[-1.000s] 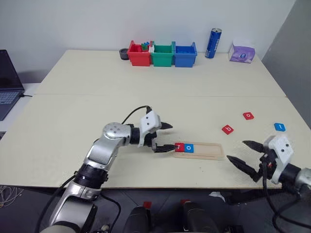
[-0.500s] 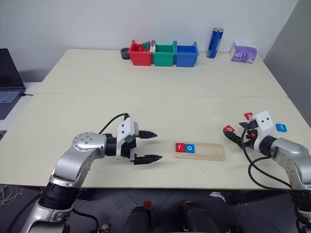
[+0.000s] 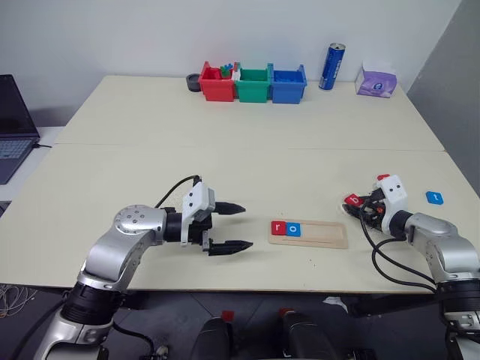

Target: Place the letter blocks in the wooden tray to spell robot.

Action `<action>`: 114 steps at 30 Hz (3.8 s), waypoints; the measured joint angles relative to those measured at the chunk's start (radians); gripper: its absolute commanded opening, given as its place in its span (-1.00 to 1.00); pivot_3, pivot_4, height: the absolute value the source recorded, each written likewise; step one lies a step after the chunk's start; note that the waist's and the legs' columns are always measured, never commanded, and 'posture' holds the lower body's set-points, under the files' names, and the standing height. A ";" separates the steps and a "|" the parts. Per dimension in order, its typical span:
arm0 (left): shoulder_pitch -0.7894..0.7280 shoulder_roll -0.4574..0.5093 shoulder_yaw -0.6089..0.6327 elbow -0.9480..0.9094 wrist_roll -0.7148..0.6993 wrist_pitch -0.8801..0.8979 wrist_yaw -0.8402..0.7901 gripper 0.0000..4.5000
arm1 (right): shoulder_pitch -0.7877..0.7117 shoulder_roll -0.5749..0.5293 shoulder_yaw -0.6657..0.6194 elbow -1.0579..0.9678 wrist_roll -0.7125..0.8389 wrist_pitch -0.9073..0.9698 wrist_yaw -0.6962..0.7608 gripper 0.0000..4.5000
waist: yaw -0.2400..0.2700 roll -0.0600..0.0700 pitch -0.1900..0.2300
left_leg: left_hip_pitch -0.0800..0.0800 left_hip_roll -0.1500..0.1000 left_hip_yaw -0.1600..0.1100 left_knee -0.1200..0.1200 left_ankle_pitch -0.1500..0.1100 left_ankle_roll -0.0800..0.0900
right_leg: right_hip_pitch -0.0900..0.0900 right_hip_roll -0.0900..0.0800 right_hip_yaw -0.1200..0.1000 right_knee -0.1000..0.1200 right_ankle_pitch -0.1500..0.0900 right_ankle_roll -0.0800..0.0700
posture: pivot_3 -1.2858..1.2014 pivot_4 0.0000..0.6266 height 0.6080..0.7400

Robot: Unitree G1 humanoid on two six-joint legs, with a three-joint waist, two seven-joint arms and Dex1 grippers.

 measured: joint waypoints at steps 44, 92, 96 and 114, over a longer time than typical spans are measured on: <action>0.018 0.029 -0.051 0.086 0.046 -0.171 -0.066 1.00 | 0.379 0.354 -0.218 -0.807 -0.066 0.381 -0.580 0.99 | -0.003 0.001 0.000 | 0.000 0.001 0.000 -0.001 0.000 0.000 | -0.001 0.000 0.000 0.000 -0.001 0.000 | 0.03 -0.52 1.00; 0.035 0.038 -0.076 0.075 0.068 -0.154 -0.027 1.00 | 0.083 -0.413 0.092 -0.217 -0.056 -0.064 0.576 -0.35 | -0.001 0.000 0.001 | 0.001 0.001 -0.001 0.000 0.000 0.000 | 0.000 0.000 -0.001 0.001 -0.001 0.000 | 0.03 -0.52 1.00; 0.038 0.046 -0.066 0.082 0.076 -0.165 -0.028 1.00 | 0.051 -0.403 0.104 -0.337 -0.025 0.013 0.563 -0.35 | 0.000 0.000 0.001 | 0.001 0.001 -0.001 0.000 0.000 0.000 | 0.000 0.000 -0.001 0.000 -0.001 0.000 | 0.03 -0.52 1.00; 0.045 0.029 -0.067 0.075 0.091 -0.169 0.003 1.00 | -0.162 -0.243 0.377 -0.302 -0.136 0.053 0.535 -0.35 | 0.000 0.000 0.001 | 0.000 0.001 -0.001 0.000 0.000 0.000 | 0.000 0.000 -0.002 0.000 -0.001 0.000 | 0.03 -0.52 1.00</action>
